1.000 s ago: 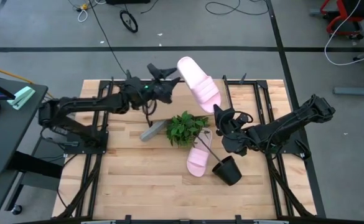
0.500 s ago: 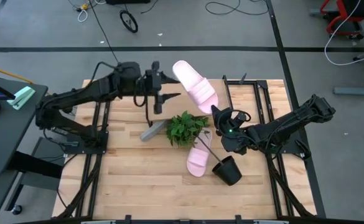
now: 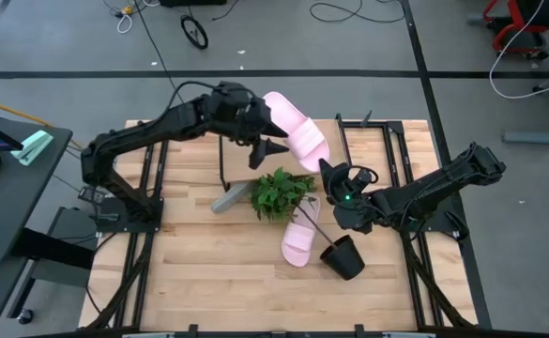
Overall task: Pick and place slides into the shelf
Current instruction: Put the top pink slides on the shelf
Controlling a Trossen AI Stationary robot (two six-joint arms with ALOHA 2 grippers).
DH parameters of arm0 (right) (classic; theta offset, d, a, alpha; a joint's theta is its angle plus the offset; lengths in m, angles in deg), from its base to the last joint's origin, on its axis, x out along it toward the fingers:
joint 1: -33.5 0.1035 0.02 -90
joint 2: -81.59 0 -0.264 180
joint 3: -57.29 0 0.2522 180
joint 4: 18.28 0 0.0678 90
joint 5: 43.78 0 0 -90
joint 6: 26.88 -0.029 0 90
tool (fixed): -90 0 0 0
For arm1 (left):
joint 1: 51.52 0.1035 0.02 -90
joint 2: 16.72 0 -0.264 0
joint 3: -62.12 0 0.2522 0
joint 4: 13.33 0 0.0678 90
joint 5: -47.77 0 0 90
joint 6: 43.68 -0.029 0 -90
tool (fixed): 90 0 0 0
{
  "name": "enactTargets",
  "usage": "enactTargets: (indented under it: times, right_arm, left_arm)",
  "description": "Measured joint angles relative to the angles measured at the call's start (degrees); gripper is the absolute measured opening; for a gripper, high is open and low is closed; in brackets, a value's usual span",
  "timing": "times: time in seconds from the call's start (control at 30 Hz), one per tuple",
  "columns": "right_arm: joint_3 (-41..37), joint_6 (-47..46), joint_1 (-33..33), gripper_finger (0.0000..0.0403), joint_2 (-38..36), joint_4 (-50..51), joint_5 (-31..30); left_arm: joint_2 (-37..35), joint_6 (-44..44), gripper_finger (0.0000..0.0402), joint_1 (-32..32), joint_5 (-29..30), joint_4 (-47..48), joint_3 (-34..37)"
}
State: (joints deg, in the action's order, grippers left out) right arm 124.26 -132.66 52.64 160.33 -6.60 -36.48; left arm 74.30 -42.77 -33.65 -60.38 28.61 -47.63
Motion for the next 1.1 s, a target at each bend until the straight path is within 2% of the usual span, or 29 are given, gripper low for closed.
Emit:
enactTargets:
  times: [0.17,0.4,0.53,0.63,0.83,1.1]
  right_arm:
    - [-0.02,0.21,0.0,0.0025,0.0,0.13,-0.44]
    - [0.02,0.42,0.15,0.0025,0.0,-0.3,0.39]
    - [0.02,0.42,0.17,0.0025,0.0,-0.31,0.14]
    - [0.02,0.46,0.15,0.0025,0.0,-0.22,0.43]
    - [0.02,0.48,0.2,0.0025,0.0,-0.29,0.6]
    - [0.0,0.51,0.2,0.0025,0.0,-0.33,0.55]
  left_arm:
    - [1.87,0.09,0.0224,-0.28,0.4,-0.43,-0.11]
    - [2.43,0.29,0.0224,0.09,4.04,0.03,0.0]
    - [2.37,2.45,0.0228,1.25,3.5,-0.41,-0.02]
    - [2.64,2.64,0.0226,1.46,0.6,-0.48,-0.02]
    - [2.76,3.21,0.0178,0.78,-3.18,-0.54,-0.02]
    - [3.08,3.64,0.0107,0.35,-3.41,-0.55,-0.02]
